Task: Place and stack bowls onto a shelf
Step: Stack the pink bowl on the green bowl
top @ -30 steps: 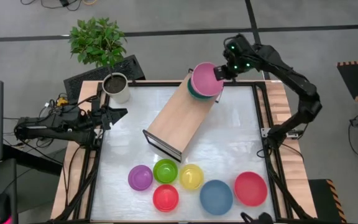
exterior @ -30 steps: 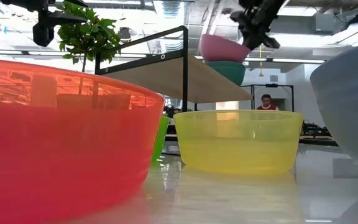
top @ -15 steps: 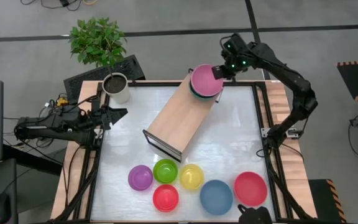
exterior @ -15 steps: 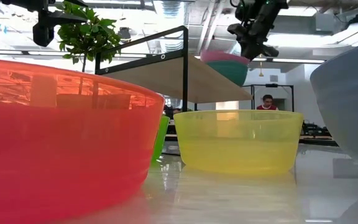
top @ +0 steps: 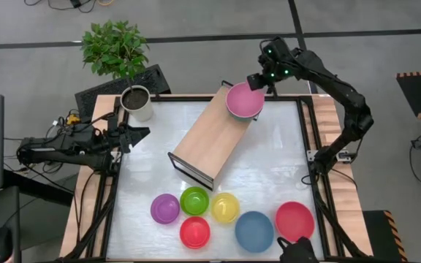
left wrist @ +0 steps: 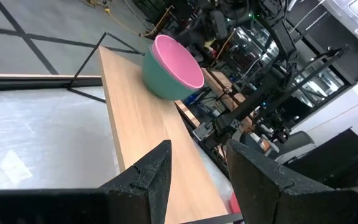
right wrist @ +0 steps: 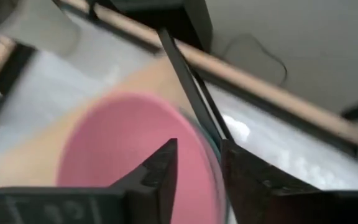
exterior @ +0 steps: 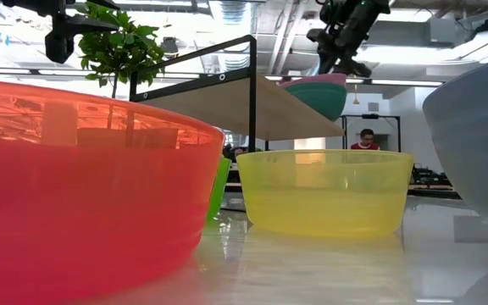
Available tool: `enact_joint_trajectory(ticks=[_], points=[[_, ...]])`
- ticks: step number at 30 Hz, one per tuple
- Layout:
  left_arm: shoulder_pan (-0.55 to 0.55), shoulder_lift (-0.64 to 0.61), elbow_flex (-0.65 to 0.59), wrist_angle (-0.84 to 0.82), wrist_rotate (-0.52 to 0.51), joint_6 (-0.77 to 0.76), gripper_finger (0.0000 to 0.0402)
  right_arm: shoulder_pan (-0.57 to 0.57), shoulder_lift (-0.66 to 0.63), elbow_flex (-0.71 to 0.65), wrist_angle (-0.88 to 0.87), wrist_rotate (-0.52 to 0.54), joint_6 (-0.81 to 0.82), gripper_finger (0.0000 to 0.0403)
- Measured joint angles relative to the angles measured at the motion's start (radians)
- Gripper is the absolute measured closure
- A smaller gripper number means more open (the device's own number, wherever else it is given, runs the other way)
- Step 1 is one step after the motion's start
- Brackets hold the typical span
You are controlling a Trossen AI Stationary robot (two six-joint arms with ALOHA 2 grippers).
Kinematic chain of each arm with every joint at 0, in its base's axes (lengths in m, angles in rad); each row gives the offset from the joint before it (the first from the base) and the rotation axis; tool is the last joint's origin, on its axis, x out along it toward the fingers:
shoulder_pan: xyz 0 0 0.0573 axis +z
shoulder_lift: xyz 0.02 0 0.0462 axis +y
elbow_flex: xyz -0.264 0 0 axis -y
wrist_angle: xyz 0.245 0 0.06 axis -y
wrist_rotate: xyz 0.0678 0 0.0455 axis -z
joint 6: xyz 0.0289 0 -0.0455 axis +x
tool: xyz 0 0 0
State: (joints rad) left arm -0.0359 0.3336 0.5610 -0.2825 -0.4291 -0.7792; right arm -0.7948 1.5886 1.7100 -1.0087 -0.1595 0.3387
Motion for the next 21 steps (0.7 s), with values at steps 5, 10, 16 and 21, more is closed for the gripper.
enact_joint_trajectory(ticks=[5, 10, 16, 21], points=[[0.0, 0.0, 0.0, 0.0, 0.0, 0.0, 0.0262, 0.001, -0.051, 0.02, 0.066, -0.028, 0.027, 0.0215], [0.0, 0.0, 0.0, 0.0, 0.0, 0.0, 0.0262, 0.067, -0.134, 0.05, -0.169, 0.037, 0.002, 0.0243], [0.0, 0.0, 0.0, 0.0, 0.0, 0.001, 0.0262, 0.22, -0.176, -0.021, -0.461, 0.214, 0.043, 0.0314], [0.0, 0.0, 0.0, 0.0, -0.001, 0.001, 0.0262, 0.294, -0.182, -0.118, -0.433, 0.271, 0.072, 0.0351]])
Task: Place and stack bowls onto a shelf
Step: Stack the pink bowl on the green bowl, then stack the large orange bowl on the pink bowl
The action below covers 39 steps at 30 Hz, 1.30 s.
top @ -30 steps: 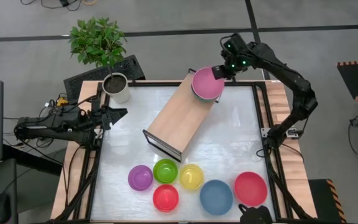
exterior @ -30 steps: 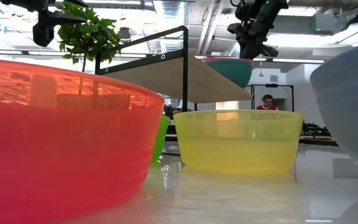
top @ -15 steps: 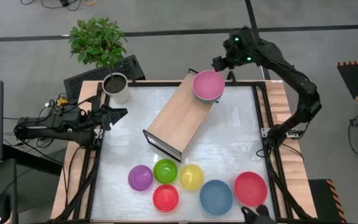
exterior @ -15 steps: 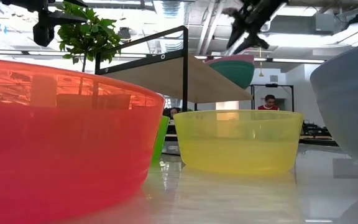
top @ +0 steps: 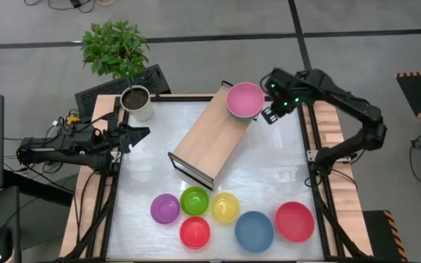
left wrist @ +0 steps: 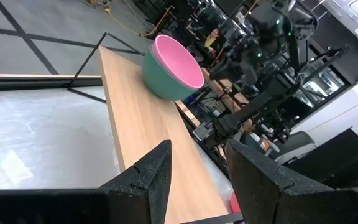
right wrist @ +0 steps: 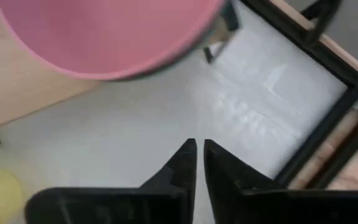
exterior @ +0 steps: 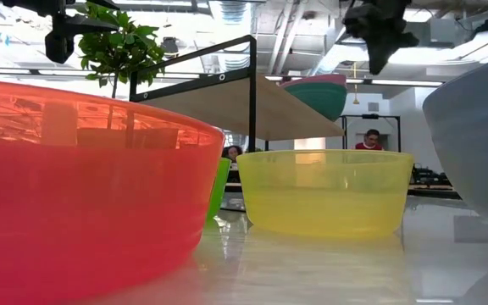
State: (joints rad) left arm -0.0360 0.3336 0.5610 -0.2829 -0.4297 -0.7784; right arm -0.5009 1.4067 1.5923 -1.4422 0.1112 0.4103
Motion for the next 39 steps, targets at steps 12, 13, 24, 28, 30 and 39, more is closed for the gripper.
enact_joint_trajectory(ticks=[12, 13, 24, 28, 30, 39], points=[[0.0, 0.0, 0.0, -0.027, 0.001, -0.017, 0.0262, -0.001, 0.094, -0.028, 0.143, -0.004, -0.067, 0.0367], [0.0, 0.0, 0.0, -0.028, 0.001, -0.021, 0.0262, -0.003, 0.097, -0.027, 0.162, -0.005, -0.069, 0.0363], [0.0, 0.0, 0.0, -0.027, 0.024, -0.03, 0.0262, -0.053, 0.082, -0.011, 0.202, -0.064, -0.062, 0.0361], [0.0, 0.0, 0.0, -0.027, 0.026, -0.031, 0.0262, -0.043, 0.04, 0.042, 0.229, -0.056, -0.037, 0.0361], [0.0, 0.0, 0.0, -0.027, 0.026, -0.031, 0.0262, -0.043, 0.031, 0.064, 0.264, -0.056, -0.034, 0.0361], [0.0, 0.0, 0.0, -0.026, 0.058, -0.027, 0.0262, 0.128, -0.057, 0.099, -0.138, -0.222, 0.045, 0.0361]])
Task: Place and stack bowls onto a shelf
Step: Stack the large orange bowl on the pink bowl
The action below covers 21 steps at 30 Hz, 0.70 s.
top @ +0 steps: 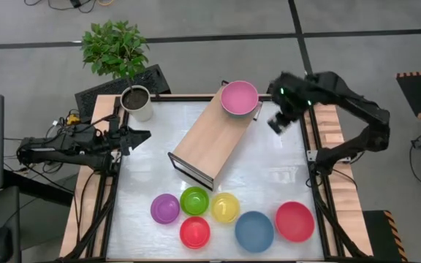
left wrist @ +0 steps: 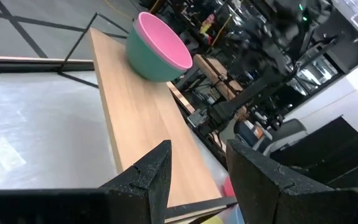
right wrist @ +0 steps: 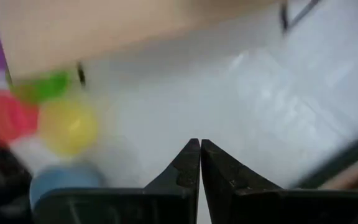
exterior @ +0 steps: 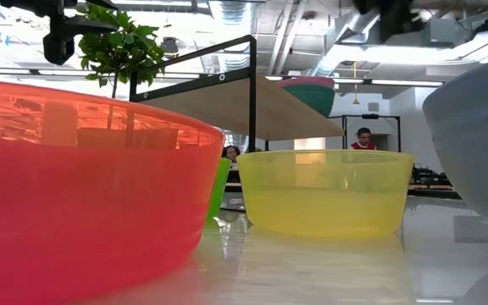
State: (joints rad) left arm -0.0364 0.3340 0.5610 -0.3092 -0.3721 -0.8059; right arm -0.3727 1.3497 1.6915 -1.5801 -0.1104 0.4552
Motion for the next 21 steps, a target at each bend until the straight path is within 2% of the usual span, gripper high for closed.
enact_joint_trajectory(ticks=[6, 11, 14, 18, 21], points=[[0.0, 0.0, 0.0, 0.016, -0.003, 0.05, 0.0262, 0.351, -0.137, -0.138, 0.095, 0.002, 0.281, 0.0336], [0.0, 0.0, 0.0, 0.016, -0.035, 0.061, 0.0262, 0.659, -0.197, -0.307, 0.106, 0.085, 0.636, 0.0275], [0.0, 0.0, 0.0, 0.014, -0.046, 0.078, 0.0262, 0.822, -0.226, -0.426, 0.121, 0.082, 0.846, 0.0231], [0.0, 0.0, 0.0, 0.008, -0.055, 0.088, 0.0261, 0.974, -0.233, -0.57, 0.174, 0.083, 1.018, 0.0177], [0.0, 0.0, 0.0, 0.007, -0.057, 0.088, 0.0253, 1.057, -0.234, -0.658, 0.241, 0.083, 1.114, 0.0155]])
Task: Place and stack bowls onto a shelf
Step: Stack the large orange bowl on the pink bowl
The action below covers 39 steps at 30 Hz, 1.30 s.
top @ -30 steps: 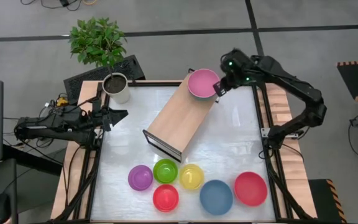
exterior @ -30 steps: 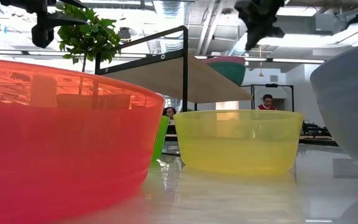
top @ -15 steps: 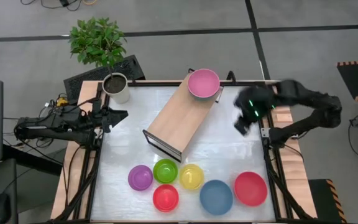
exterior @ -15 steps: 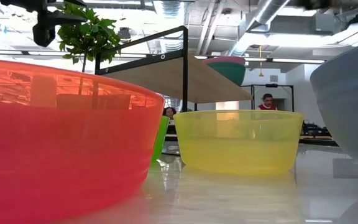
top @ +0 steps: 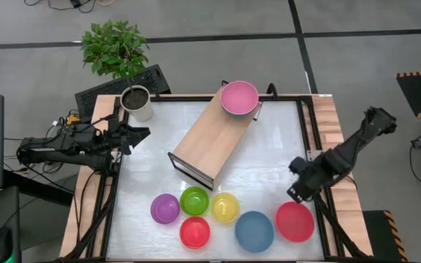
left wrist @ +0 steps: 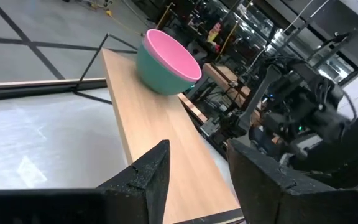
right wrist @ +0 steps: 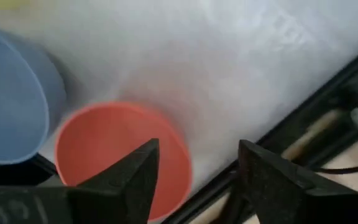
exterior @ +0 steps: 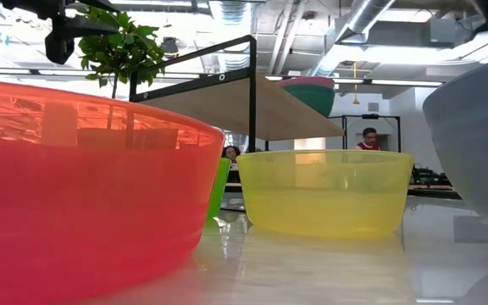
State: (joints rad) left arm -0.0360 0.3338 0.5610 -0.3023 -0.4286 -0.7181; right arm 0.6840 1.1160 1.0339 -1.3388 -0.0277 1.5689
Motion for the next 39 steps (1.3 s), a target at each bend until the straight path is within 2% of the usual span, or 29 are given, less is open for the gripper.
enact_joint_trajectory(ticks=[8, 14, 19, 25, 31, 34, 39], points=[[0.0, 0.0, 0.0, -0.001, 0.002, -0.027, 0.0221, 0.135, 0.001, -0.195, 0.309, -0.023, 0.097, 0.0153], [0.0, 0.0, 0.0, -0.007, 0.003, -0.041, 0.0209, 0.176, 0.001, -0.304, 0.357, -0.027, 0.182, 0.0153], [0.0, 0.0, 0.0, -0.007, 0.003, -0.046, 0.0209, 0.18, 0.001, -0.348, 0.404, -0.027, 0.181, 0.0165], [0.0, 0.0, 0.0, -0.011, 0.003, -0.05, 0.0209, 0.179, 0.001, -0.357, 0.402, -0.027, 0.181, 0.0237], [0.0, 0.0, -0.004, -0.032, 0.003, -0.054, 0.0209, 0.17, 0.001, -0.357, 0.397, -0.026, 0.249, 0.0369], [0.0, 0.0, -0.009, -0.037, 0.001, -0.065, 0.0209, 0.147, -0.005, -0.349, 0.391, -0.028, 0.273, 0.0374], [0.0, 0.0, -0.009, -0.046, 0.0, -0.082, 0.0209, 0.054, -0.021, -0.246, 0.239, -0.016, 0.261, 0.0374]])
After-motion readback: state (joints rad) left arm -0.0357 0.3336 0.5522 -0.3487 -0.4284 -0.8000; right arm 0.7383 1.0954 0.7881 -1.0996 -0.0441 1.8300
